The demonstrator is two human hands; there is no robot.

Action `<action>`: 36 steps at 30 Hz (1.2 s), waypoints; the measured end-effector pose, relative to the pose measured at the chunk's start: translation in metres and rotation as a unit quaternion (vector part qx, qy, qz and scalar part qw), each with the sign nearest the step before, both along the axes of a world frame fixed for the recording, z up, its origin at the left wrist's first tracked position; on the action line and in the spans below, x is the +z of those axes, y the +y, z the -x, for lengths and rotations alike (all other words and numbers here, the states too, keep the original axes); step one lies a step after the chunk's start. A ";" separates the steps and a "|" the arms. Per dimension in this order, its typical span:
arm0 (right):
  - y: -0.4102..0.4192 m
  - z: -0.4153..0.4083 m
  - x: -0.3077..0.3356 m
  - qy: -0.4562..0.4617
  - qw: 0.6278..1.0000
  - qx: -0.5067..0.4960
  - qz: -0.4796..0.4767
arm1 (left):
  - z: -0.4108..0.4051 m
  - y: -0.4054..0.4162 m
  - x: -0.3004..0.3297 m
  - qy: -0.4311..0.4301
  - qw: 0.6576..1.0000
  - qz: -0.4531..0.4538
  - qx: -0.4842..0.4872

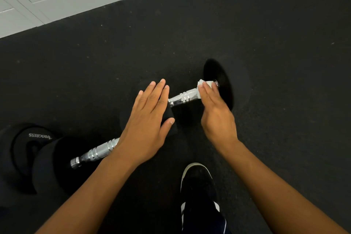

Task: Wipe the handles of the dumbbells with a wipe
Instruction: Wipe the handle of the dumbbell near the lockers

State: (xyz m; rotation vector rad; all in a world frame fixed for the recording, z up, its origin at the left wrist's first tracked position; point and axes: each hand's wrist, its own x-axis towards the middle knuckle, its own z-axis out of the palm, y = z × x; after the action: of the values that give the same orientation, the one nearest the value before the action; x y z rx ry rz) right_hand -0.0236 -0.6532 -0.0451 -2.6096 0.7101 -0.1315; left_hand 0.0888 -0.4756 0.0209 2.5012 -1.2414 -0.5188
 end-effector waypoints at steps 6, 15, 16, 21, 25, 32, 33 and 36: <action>0.036 -0.008 0.011 -0.006 0.994 0.113 -0.015 | -0.002 0.001 -0.002 0.001 1.000 0.011 -0.002; -0.003 -0.014 0.006 0.016 0.999 0.018 0.039 | -0.002 0.002 -0.002 0.000 1.000 0.014 -0.008; 0.000 -0.017 0.006 0.024 0.999 0.019 0.045 | -0.002 0.002 -0.003 -0.001 1.000 0.015 -0.008; 0.038 -0.014 0.010 0.018 0.987 0.148 0.067 | -0.001 0.003 -0.007 -0.002 1.000 0.028 -0.008; 0.028 -0.011 0.009 0.020 0.990 0.129 0.062 | -0.002 0.002 -0.007 -0.001 1.000 0.029 -0.004; 0.005 -0.014 0.004 0.020 0.998 0.000 0.051 | -0.001 0.002 -0.006 -0.002 0.999 0.034 -0.006; 0.013 -0.016 0.005 0.014 0.999 0.026 0.044 | 0.000 0.002 -0.006 -0.003 0.999 0.035 -0.005; 0.040 -0.018 0.010 0.007 0.990 0.133 0.035 | 0.000 0.002 -0.007 -0.003 0.999 0.033 -0.001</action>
State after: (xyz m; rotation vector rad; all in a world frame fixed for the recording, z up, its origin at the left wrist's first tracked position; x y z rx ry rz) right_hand -0.0055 -0.6131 -0.0347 -2.7446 0.3615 -0.0581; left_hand 0.0891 -0.4740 0.0142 2.4491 -1.2421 -0.4644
